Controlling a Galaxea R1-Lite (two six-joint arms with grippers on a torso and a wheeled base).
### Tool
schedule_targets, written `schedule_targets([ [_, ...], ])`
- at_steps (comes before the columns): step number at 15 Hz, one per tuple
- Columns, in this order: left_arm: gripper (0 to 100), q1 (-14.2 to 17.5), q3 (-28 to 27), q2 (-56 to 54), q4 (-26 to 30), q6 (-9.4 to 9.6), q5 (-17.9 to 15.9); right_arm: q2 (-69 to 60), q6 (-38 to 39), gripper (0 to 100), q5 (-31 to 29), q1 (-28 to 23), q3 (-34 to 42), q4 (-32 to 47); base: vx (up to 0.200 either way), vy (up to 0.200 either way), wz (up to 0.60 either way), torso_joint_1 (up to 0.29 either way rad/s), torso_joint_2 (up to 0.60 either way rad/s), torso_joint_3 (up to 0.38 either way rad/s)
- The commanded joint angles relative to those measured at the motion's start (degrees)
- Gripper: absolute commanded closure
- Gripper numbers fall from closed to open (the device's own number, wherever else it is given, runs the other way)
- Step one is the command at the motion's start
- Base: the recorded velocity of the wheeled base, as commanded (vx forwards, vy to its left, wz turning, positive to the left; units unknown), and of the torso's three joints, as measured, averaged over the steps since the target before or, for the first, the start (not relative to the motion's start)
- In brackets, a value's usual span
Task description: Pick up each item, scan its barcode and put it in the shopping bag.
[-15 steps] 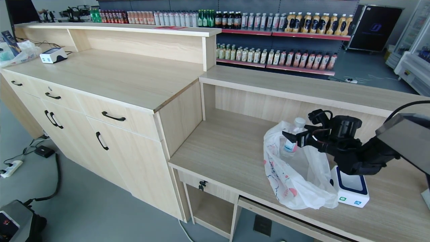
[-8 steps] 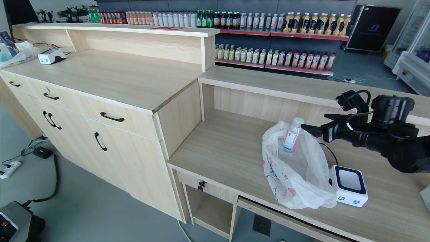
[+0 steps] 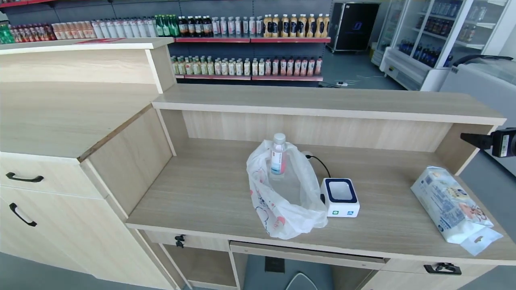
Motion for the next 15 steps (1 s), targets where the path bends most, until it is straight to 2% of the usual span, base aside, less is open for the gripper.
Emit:
schedule_targets([
  [1,0,0.01,0.0,0.02,0.0,-0.02,0.02,3.73,3.4,0,1.45,-3.57,-5.15,0.89,0.0,0.0,0.0,-0.154,0.35,0.198],
  [3,0,0.01,0.0,0.02,0.0,-0.02,0.02,6.45,2.87,0,1.45,-7.26,-7.52,4.41,0.0,0.0,0.0,-0.149,0.35,0.207],
  [5,0,0.01,0.0,0.02,0.0,-0.02,0.02,7.51,2.78,0,1.45,-8.58,-6.9,6.26,0.0,0.0,0.0,-0.151,0.38,0.21],
  [8,0,0.01,0.0,0.02,0.0,-0.02,0.02,10.5,2.43,0,1.27,-8.85,-7.7,6.34,0.0,0.0,0.0,-0.132,0.33,0.198],
  [11,0,0.01,0.0,0.02,0.0,-0.02,0.02,11.11,2.43,0,1.01,-9.64,-7.52,7.13,0.0,0.0,0.0,-0.019,0.06,0.034],
  [14,0,0.01,0.0,0.02,0.0,-0.02,0.02,13.05,3.92,0,0.48,-9.55,-9.37,13.99,0.0,0.0,0.0,0.0,0.0,0.0],
  [15,0,0.01,0.0,0.02,0.0,-0.02,0.02,13.13,3.84,0,0.39,-9.55,-9.45,14.08,0.0,0.0,0.0,0.0,0.0,0.0],
])
